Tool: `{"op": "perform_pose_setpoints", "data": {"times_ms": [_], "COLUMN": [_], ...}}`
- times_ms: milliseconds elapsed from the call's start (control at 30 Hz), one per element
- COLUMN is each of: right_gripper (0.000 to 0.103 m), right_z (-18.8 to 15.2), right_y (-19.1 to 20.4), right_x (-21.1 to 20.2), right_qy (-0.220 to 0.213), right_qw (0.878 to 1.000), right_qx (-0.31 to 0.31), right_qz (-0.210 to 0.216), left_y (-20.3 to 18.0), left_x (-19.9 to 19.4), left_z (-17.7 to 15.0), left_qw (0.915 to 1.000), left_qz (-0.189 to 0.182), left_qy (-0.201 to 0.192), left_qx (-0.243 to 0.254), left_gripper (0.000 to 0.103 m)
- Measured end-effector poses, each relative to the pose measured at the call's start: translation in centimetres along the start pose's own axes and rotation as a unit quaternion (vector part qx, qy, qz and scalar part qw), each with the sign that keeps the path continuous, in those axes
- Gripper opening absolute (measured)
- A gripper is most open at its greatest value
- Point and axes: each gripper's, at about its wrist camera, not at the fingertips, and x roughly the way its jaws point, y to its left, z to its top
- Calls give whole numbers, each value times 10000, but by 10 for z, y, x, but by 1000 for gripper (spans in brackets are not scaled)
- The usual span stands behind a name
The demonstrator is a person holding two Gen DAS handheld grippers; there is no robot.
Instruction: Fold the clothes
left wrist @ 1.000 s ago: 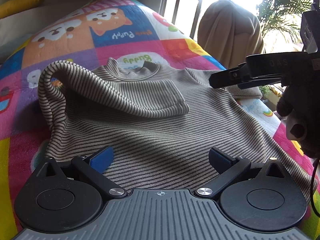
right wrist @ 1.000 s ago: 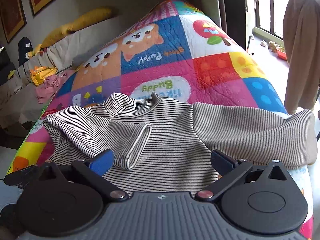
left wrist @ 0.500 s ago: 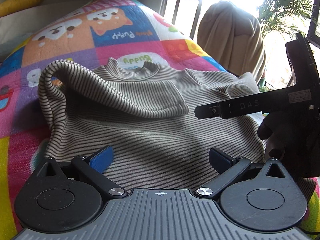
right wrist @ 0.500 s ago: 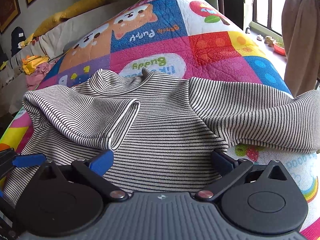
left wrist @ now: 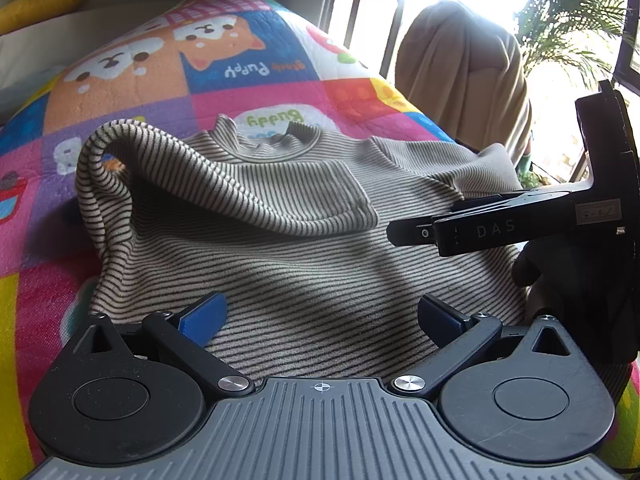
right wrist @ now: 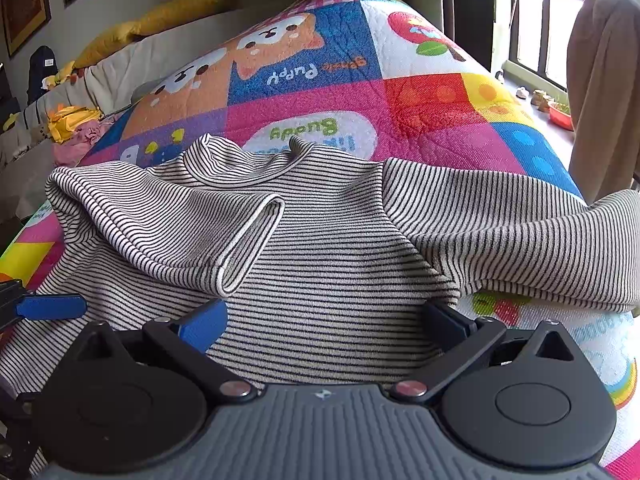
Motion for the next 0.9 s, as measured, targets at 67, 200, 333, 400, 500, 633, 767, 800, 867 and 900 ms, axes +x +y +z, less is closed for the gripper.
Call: {"op": "perform_pose_setpoints", "data": {"times_ms": [67, 200, 333, 400, 500, 633, 767, 800, 867, 900], "right_gripper": [103, 103, 103, 103, 103, 103, 103, 103, 103, 103], "right_z": [0, 0, -1, -1, -1, -1, -1, -1, -1, -1], "right_y": [1, 2, 3, 3, 3, 3, 3, 3, 3, 3], "right_x": [0, 1, 1, 1, 1, 1, 1, 1, 1, 1], "right_qy": [5, 14, 17, 16, 13, 7, 2, 1, 1, 1], "right_qw": [10000, 10000, 10000, 10000, 10000, 10000, 10000, 10000, 10000, 10000], "right_qx": [-17, -50, -68, -71, -72, -69, -64, -63, -64, -66], "right_qz": [-14, -42, -58, -59, -62, -59, -55, -54, -55, -57], "left_y": [0, 0, 0, 0, 0, 0, 1, 1, 1, 1], "left_x": [0, 0, 0, 0, -1, -1, 0, 0, 0, 0], "left_z": [0, 0, 0, 0, 0, 0, 0, 0, 0, 0], "left_qw": [10000, 10000, 10000, 10000, 10000, 10000, 10000, 10000, 10000, 10000], "left_qz": [1, -8, -11, -13, -15, -19, -21, -22, -21, -21], "left_qy": [1, -3, -6, -7, -8, -10, -12, -12, -12, -12], "left_qx": [-1, -13, -19, -21, -23, -25, -26, -27, -26, -25], "left_gripper": [103, 103, 103, 103, 103, 103, 103, 103, 103, 103]}}
